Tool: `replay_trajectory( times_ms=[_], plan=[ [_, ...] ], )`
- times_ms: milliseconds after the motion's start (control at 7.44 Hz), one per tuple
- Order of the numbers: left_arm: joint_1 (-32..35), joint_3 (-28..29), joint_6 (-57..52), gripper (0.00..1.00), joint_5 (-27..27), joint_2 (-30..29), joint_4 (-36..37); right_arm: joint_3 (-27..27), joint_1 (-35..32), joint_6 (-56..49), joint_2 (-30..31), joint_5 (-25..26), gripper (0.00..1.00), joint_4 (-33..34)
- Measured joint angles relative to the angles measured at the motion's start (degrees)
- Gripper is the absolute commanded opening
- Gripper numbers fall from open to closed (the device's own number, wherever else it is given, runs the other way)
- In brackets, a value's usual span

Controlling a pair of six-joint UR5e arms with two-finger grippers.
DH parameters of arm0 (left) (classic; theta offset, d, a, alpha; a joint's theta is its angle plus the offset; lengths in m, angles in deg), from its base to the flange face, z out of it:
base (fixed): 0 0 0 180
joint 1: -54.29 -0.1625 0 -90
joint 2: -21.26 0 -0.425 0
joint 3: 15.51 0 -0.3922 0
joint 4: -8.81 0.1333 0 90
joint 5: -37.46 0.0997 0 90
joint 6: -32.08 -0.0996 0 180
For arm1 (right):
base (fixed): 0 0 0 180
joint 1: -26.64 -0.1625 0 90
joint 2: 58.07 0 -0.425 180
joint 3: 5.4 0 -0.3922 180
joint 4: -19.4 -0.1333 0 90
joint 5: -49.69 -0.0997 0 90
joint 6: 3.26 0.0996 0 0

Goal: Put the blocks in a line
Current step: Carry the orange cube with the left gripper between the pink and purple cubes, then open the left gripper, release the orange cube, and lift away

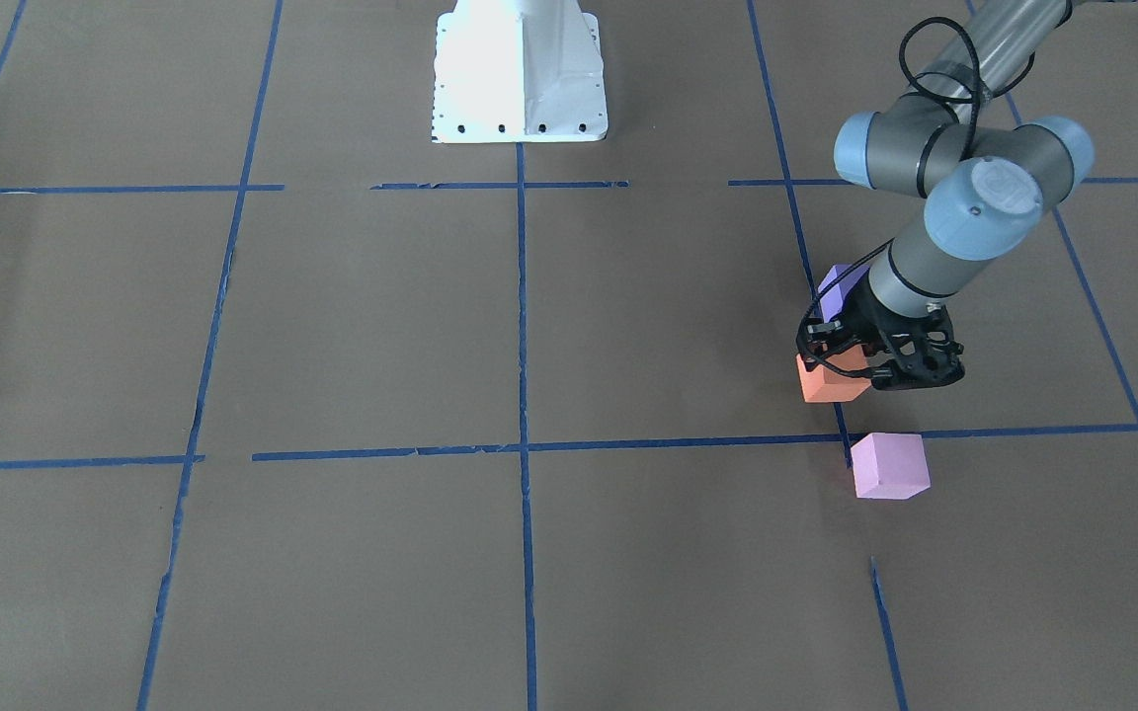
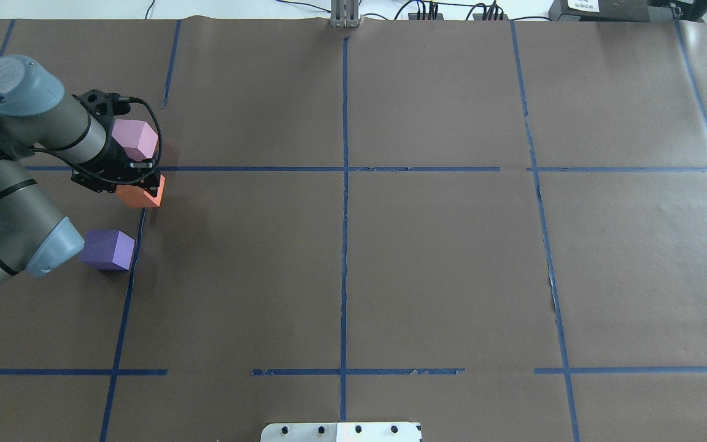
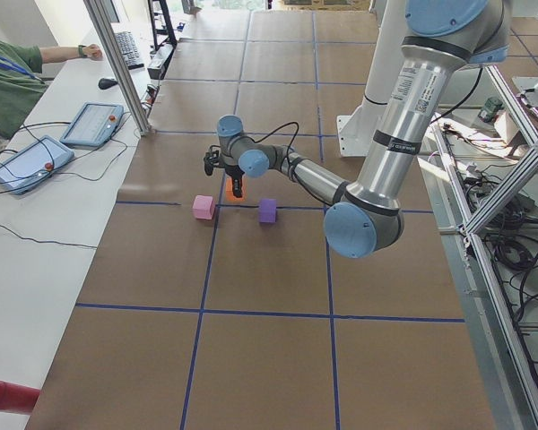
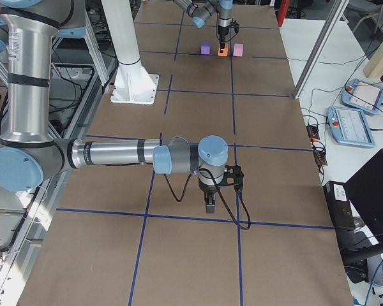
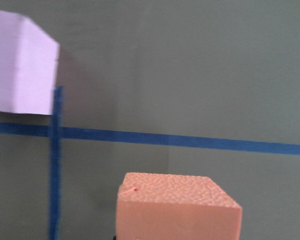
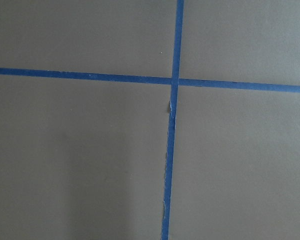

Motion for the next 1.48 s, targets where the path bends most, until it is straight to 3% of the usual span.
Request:
replay_trajectory(
  times_ms=[134,269,403,1075,1478],
  plan=[
    [0.41,0.22,-0.82,0.18,-0.49,1.65,-0.79,0.00,0.00,0.00,0.00,0.00,1.00,0.00],
    [0.50,0.73,-1.19,0.67,-0.68,2.31,-1.36,0.00,0.00,0.00,0.00,0.00,1.00,0.00],
    [0.38,1.15,-1.25,1.00,-0.71,2.37,-1.62,0.00,0.00,0.00,0.00,0.00,1.00,0.00],
    [1.08,0.97,0.06,1.00,-0.25,1.76,-2.31,0.02,0.00,0.00,0.00,0.00,1.00,0.00],
    [8.12,-3.69,-2.63,1.00,-1.26,1.74,0.22,0.03,0.00,0.00,0.00,0.00,1.00,0.00]
  ],
)
